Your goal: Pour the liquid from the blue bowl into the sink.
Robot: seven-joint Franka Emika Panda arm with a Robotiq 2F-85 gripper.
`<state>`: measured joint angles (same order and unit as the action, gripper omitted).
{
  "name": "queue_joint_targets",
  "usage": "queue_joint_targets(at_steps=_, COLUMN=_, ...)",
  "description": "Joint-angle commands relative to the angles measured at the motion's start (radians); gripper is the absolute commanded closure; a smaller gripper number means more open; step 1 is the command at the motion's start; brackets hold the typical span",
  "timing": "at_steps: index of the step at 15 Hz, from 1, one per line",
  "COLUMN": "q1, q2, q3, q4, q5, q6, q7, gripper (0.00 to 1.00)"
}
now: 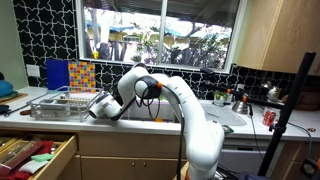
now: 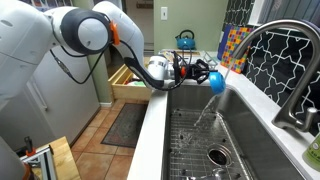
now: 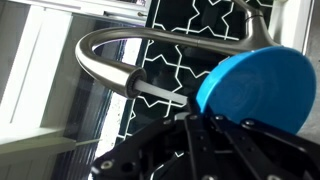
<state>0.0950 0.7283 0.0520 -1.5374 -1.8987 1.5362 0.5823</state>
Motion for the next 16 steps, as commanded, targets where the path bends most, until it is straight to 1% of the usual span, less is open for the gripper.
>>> queue_joint_targets(at_steps=1, q1=-0.001, q2=0.02, q3=0.0, q4=0.022, q5=0.007, q6=-0.002, q7=0.012, gripper=0.97)
queue_joint_targets(at_steps=5, q1=0.0, q2=0.022, q3=-0.006, q4=0.026, q5=-0.006, q6=-0.002, q7=0.017, gripper=0.97)
queue_joint_targets(at_steps=10, q1=-0.003, q2=0.019, q3=0.01, q4=0.031, q5=0.023, q6=0.013, q7=0.008, gripper=0.96)
queue_joint_targets(at_steps=16, q1=-0.006, q2=-0.001, q3=0.043, q4=0.007, q5=0.081, q6=0.106, q7=-0.028, gripper=0.96)
